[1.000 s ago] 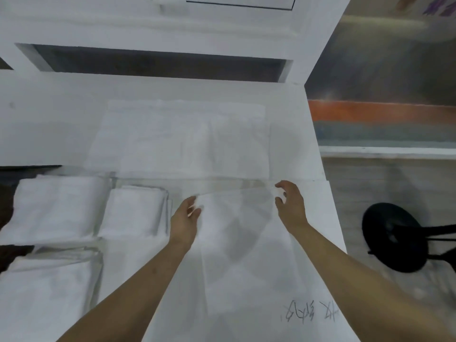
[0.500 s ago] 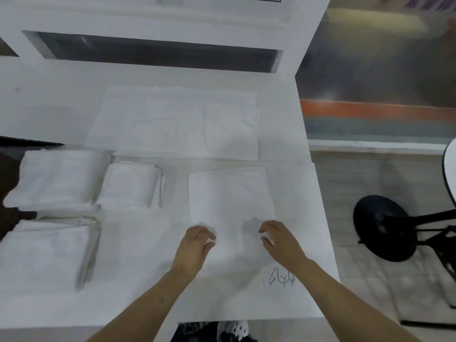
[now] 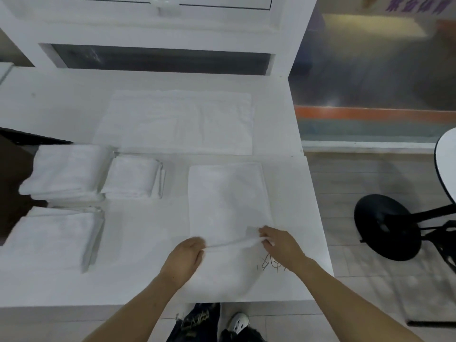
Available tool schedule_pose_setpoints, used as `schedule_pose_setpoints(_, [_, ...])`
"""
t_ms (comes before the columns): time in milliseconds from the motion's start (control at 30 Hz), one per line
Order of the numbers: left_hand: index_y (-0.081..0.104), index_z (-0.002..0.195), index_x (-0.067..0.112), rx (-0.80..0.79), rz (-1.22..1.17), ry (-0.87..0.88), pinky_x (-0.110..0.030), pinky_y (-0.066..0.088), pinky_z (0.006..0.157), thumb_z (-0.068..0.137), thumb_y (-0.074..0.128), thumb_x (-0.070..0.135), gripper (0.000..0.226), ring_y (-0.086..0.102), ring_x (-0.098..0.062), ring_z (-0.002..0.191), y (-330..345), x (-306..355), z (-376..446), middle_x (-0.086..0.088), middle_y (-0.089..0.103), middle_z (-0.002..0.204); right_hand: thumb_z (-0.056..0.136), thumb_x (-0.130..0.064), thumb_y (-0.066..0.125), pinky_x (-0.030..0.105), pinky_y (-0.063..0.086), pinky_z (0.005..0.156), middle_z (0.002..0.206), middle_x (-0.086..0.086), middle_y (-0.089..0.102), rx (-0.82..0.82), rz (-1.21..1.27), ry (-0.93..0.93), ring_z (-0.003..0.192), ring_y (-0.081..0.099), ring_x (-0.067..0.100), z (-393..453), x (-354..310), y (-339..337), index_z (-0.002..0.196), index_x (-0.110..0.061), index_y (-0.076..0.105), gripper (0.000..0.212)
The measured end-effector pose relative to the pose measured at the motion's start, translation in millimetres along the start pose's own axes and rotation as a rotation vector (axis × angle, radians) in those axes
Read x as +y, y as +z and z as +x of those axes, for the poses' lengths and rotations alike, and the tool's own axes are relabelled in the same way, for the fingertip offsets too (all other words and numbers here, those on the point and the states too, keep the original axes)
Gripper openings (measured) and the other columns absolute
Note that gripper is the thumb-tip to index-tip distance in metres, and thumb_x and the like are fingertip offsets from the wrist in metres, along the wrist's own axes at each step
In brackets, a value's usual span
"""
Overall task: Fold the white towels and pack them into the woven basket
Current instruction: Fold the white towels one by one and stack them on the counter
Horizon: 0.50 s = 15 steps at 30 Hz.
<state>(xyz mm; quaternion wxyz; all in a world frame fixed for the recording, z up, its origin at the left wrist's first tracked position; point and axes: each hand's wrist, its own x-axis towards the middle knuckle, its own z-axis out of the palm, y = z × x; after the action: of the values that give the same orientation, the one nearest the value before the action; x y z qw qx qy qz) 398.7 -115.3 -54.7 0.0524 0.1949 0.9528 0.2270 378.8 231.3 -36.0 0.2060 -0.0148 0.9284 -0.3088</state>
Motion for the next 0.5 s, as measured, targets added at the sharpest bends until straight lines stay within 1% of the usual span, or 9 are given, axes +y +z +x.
schedule_pose_setpoints(33, [0.072, 0.115, 0.017, -0.01, -0.042, -0.055, -0.029, 0.057, 0.089, 0.102, 0.033, 0.042, 0.047, 0.068, -0.015, 0.098, -8, 1, 0, 0.002, 0.073, 0.11, 0.094, -0.027, 0.06, 0.034, 0.057, 0.078, 0.095, -0.016, 0.073, 0.017, 0.074, 0.053, 0.085, 0.068, 0.004, -3, -9, -6, 0.1, -0.035, 0.069, 0.013])
schedule_pose_setpoints(67, [0.069, 0.118, 0.019, -0.02, -0.073, -0.097, -0.032, 0.057, 0.086, 0.102, 0.031, 0.043, 0.048, 0.067, -0.015, 0.094, -17, 1, 0, 0.003, 0.073, 0.107, 0.092, -0.027, 0.06, 0.033, 0.055, 0.07, 0.082, -0.015, 0.07, 0.027, 0.135, 0.094, 0.073, 0.065, 0.006, -6, -17, -12, 0.091, -0.034, 0.067, 0.01])
schedule_pose_setpoints(100, [0.067, 0.119, 0.021, -0.021, -0.104, -0.128, -0.033, 0.057, 0.082, 0.102, 0.031, 0.043, 0.045, 0.066, -0.013, 0.091, -27, 2, 0, 0.006, 0.072, 0.104, 0.091, -0.027, 0.061, 0.031, 0.05, 0.064, 0.076, -0.015, 0.068, 0.028, 0.198, 0.132, 0.067, 0.06, 0.007, -8, -24, -17, 0.085, -0.032, 0.066, 0.009])
schedule_pose_setpoints(133, [0.065, 0.119, 0.023, -0.024, -0.136, -0.155, -0.031, 0.055, 0.079, 0.103, 0.032, 0.043, 0.041, 0.065, -0.011, 0.088, -34, 1, 1, 0.009, 0.07, 0.102, 0.089, -0.026, 0.062, 0.028, 0.046, 0.061, 0.074, -0.014, 0.067, 0.022, 0.264, 0.163, 0.063, 0.056, 0.006, -10, -30, -23, 0.081, -0.031, 0.066, 0.01])
schedule_pose_setpoints(200, [0.061, 0.12, 0.026, -0.022, -0.221, -0.213, -0.023, 0.051, 0.079, 0.106, 0.038, 0.038, 0.029, 0.064, -0.005, 0.088, -48, 1, 6, 0.015, 0.066, 0.104, 0.089, -0.024, 0.065, 0.025, 0.041, 0.06, 0.074, -0.009, 0.066, 0.016, 0.381, 0.181, 0.062, 0.052, 0.006, -14, -39, -31, 0.079, -0.027, 0.067, 0.011])
schedule_pose_setpoints(267, [0.061, 0.119, 0.025, 0.021, -0.276, -0.232, -0.018, 0.048, 0.082, 0.107, 0.043, 0.03, 0.023, 0.062, -0.003, 0.091, -60, 1, 15, 0.016, 0.063, 0.107, 0.091, -0.022, 0.067, 0.025, 0.042, 0.064, 0.08, -0.004, 0.068, 0.05, 0.47, 0.168, 0.068, 0.054, 0.008, -14, -45, -38, 0.083, -0.025, 0.068, 0.009])
schedule_pose_setpoints(367, [0.063, 0.116, 0.024, 0.071, -0.291, -0.215, -0.023, 0.048, 0.086, 0.107, 0.043, 0.026, 0.022, 0.061, -0.004, 0.096, -72, 2, 32, 0.015, 0.063, 0.108, 0.094, -0.021, 0.068, 0.026, 0.045, 0.067, 0.087, -0.003, 0.069, 0.132, 0.582, 0.183, 0.075, 0.059, 0.009, -8, -54, -45, 0.087, -0.026, 0.069, 0.008])
schedule_pose_setpoints(433, [0.064, 0.115, 0.025, 0.09, -0.291, -0.221, -0.025, 0.047, 0.087, 0.107, 0.044, 0.024, 0.022, 0.061, -0.005, 0.096, -76, 2, 46, 0.015, 0.063, 0.107, 0.094, -0.02, 0.067, 0.026, 0.047, 0.066, 0.088, -0.004, 0.07, 0.181, 0.61, 0.194, 0.076, 0.061, 0.01, -1, -59, -48, 0.088, -0.027, 0.069, 0.01])
schedule_pose_setpoints(500, [0.065, 0.115, 0.027, 0.105, -0.307, -0.241, -0.026, 0.047, 0.087, 0.107, 0.045, 0.023, 0.022, 0.061, -0.007, 0.096, -78, 0, 62, 0.013, 0.063, 0.105, 0.094, -0.02, 0.067, 0.029, 0.049, 0.064, 0.089, 0.0, 0.07, 0.225, 0.63, 0.213, 0.077, 0.064, 0.016, 7, -63, -51, 0.088, -0.027, 0.069, 0.01])
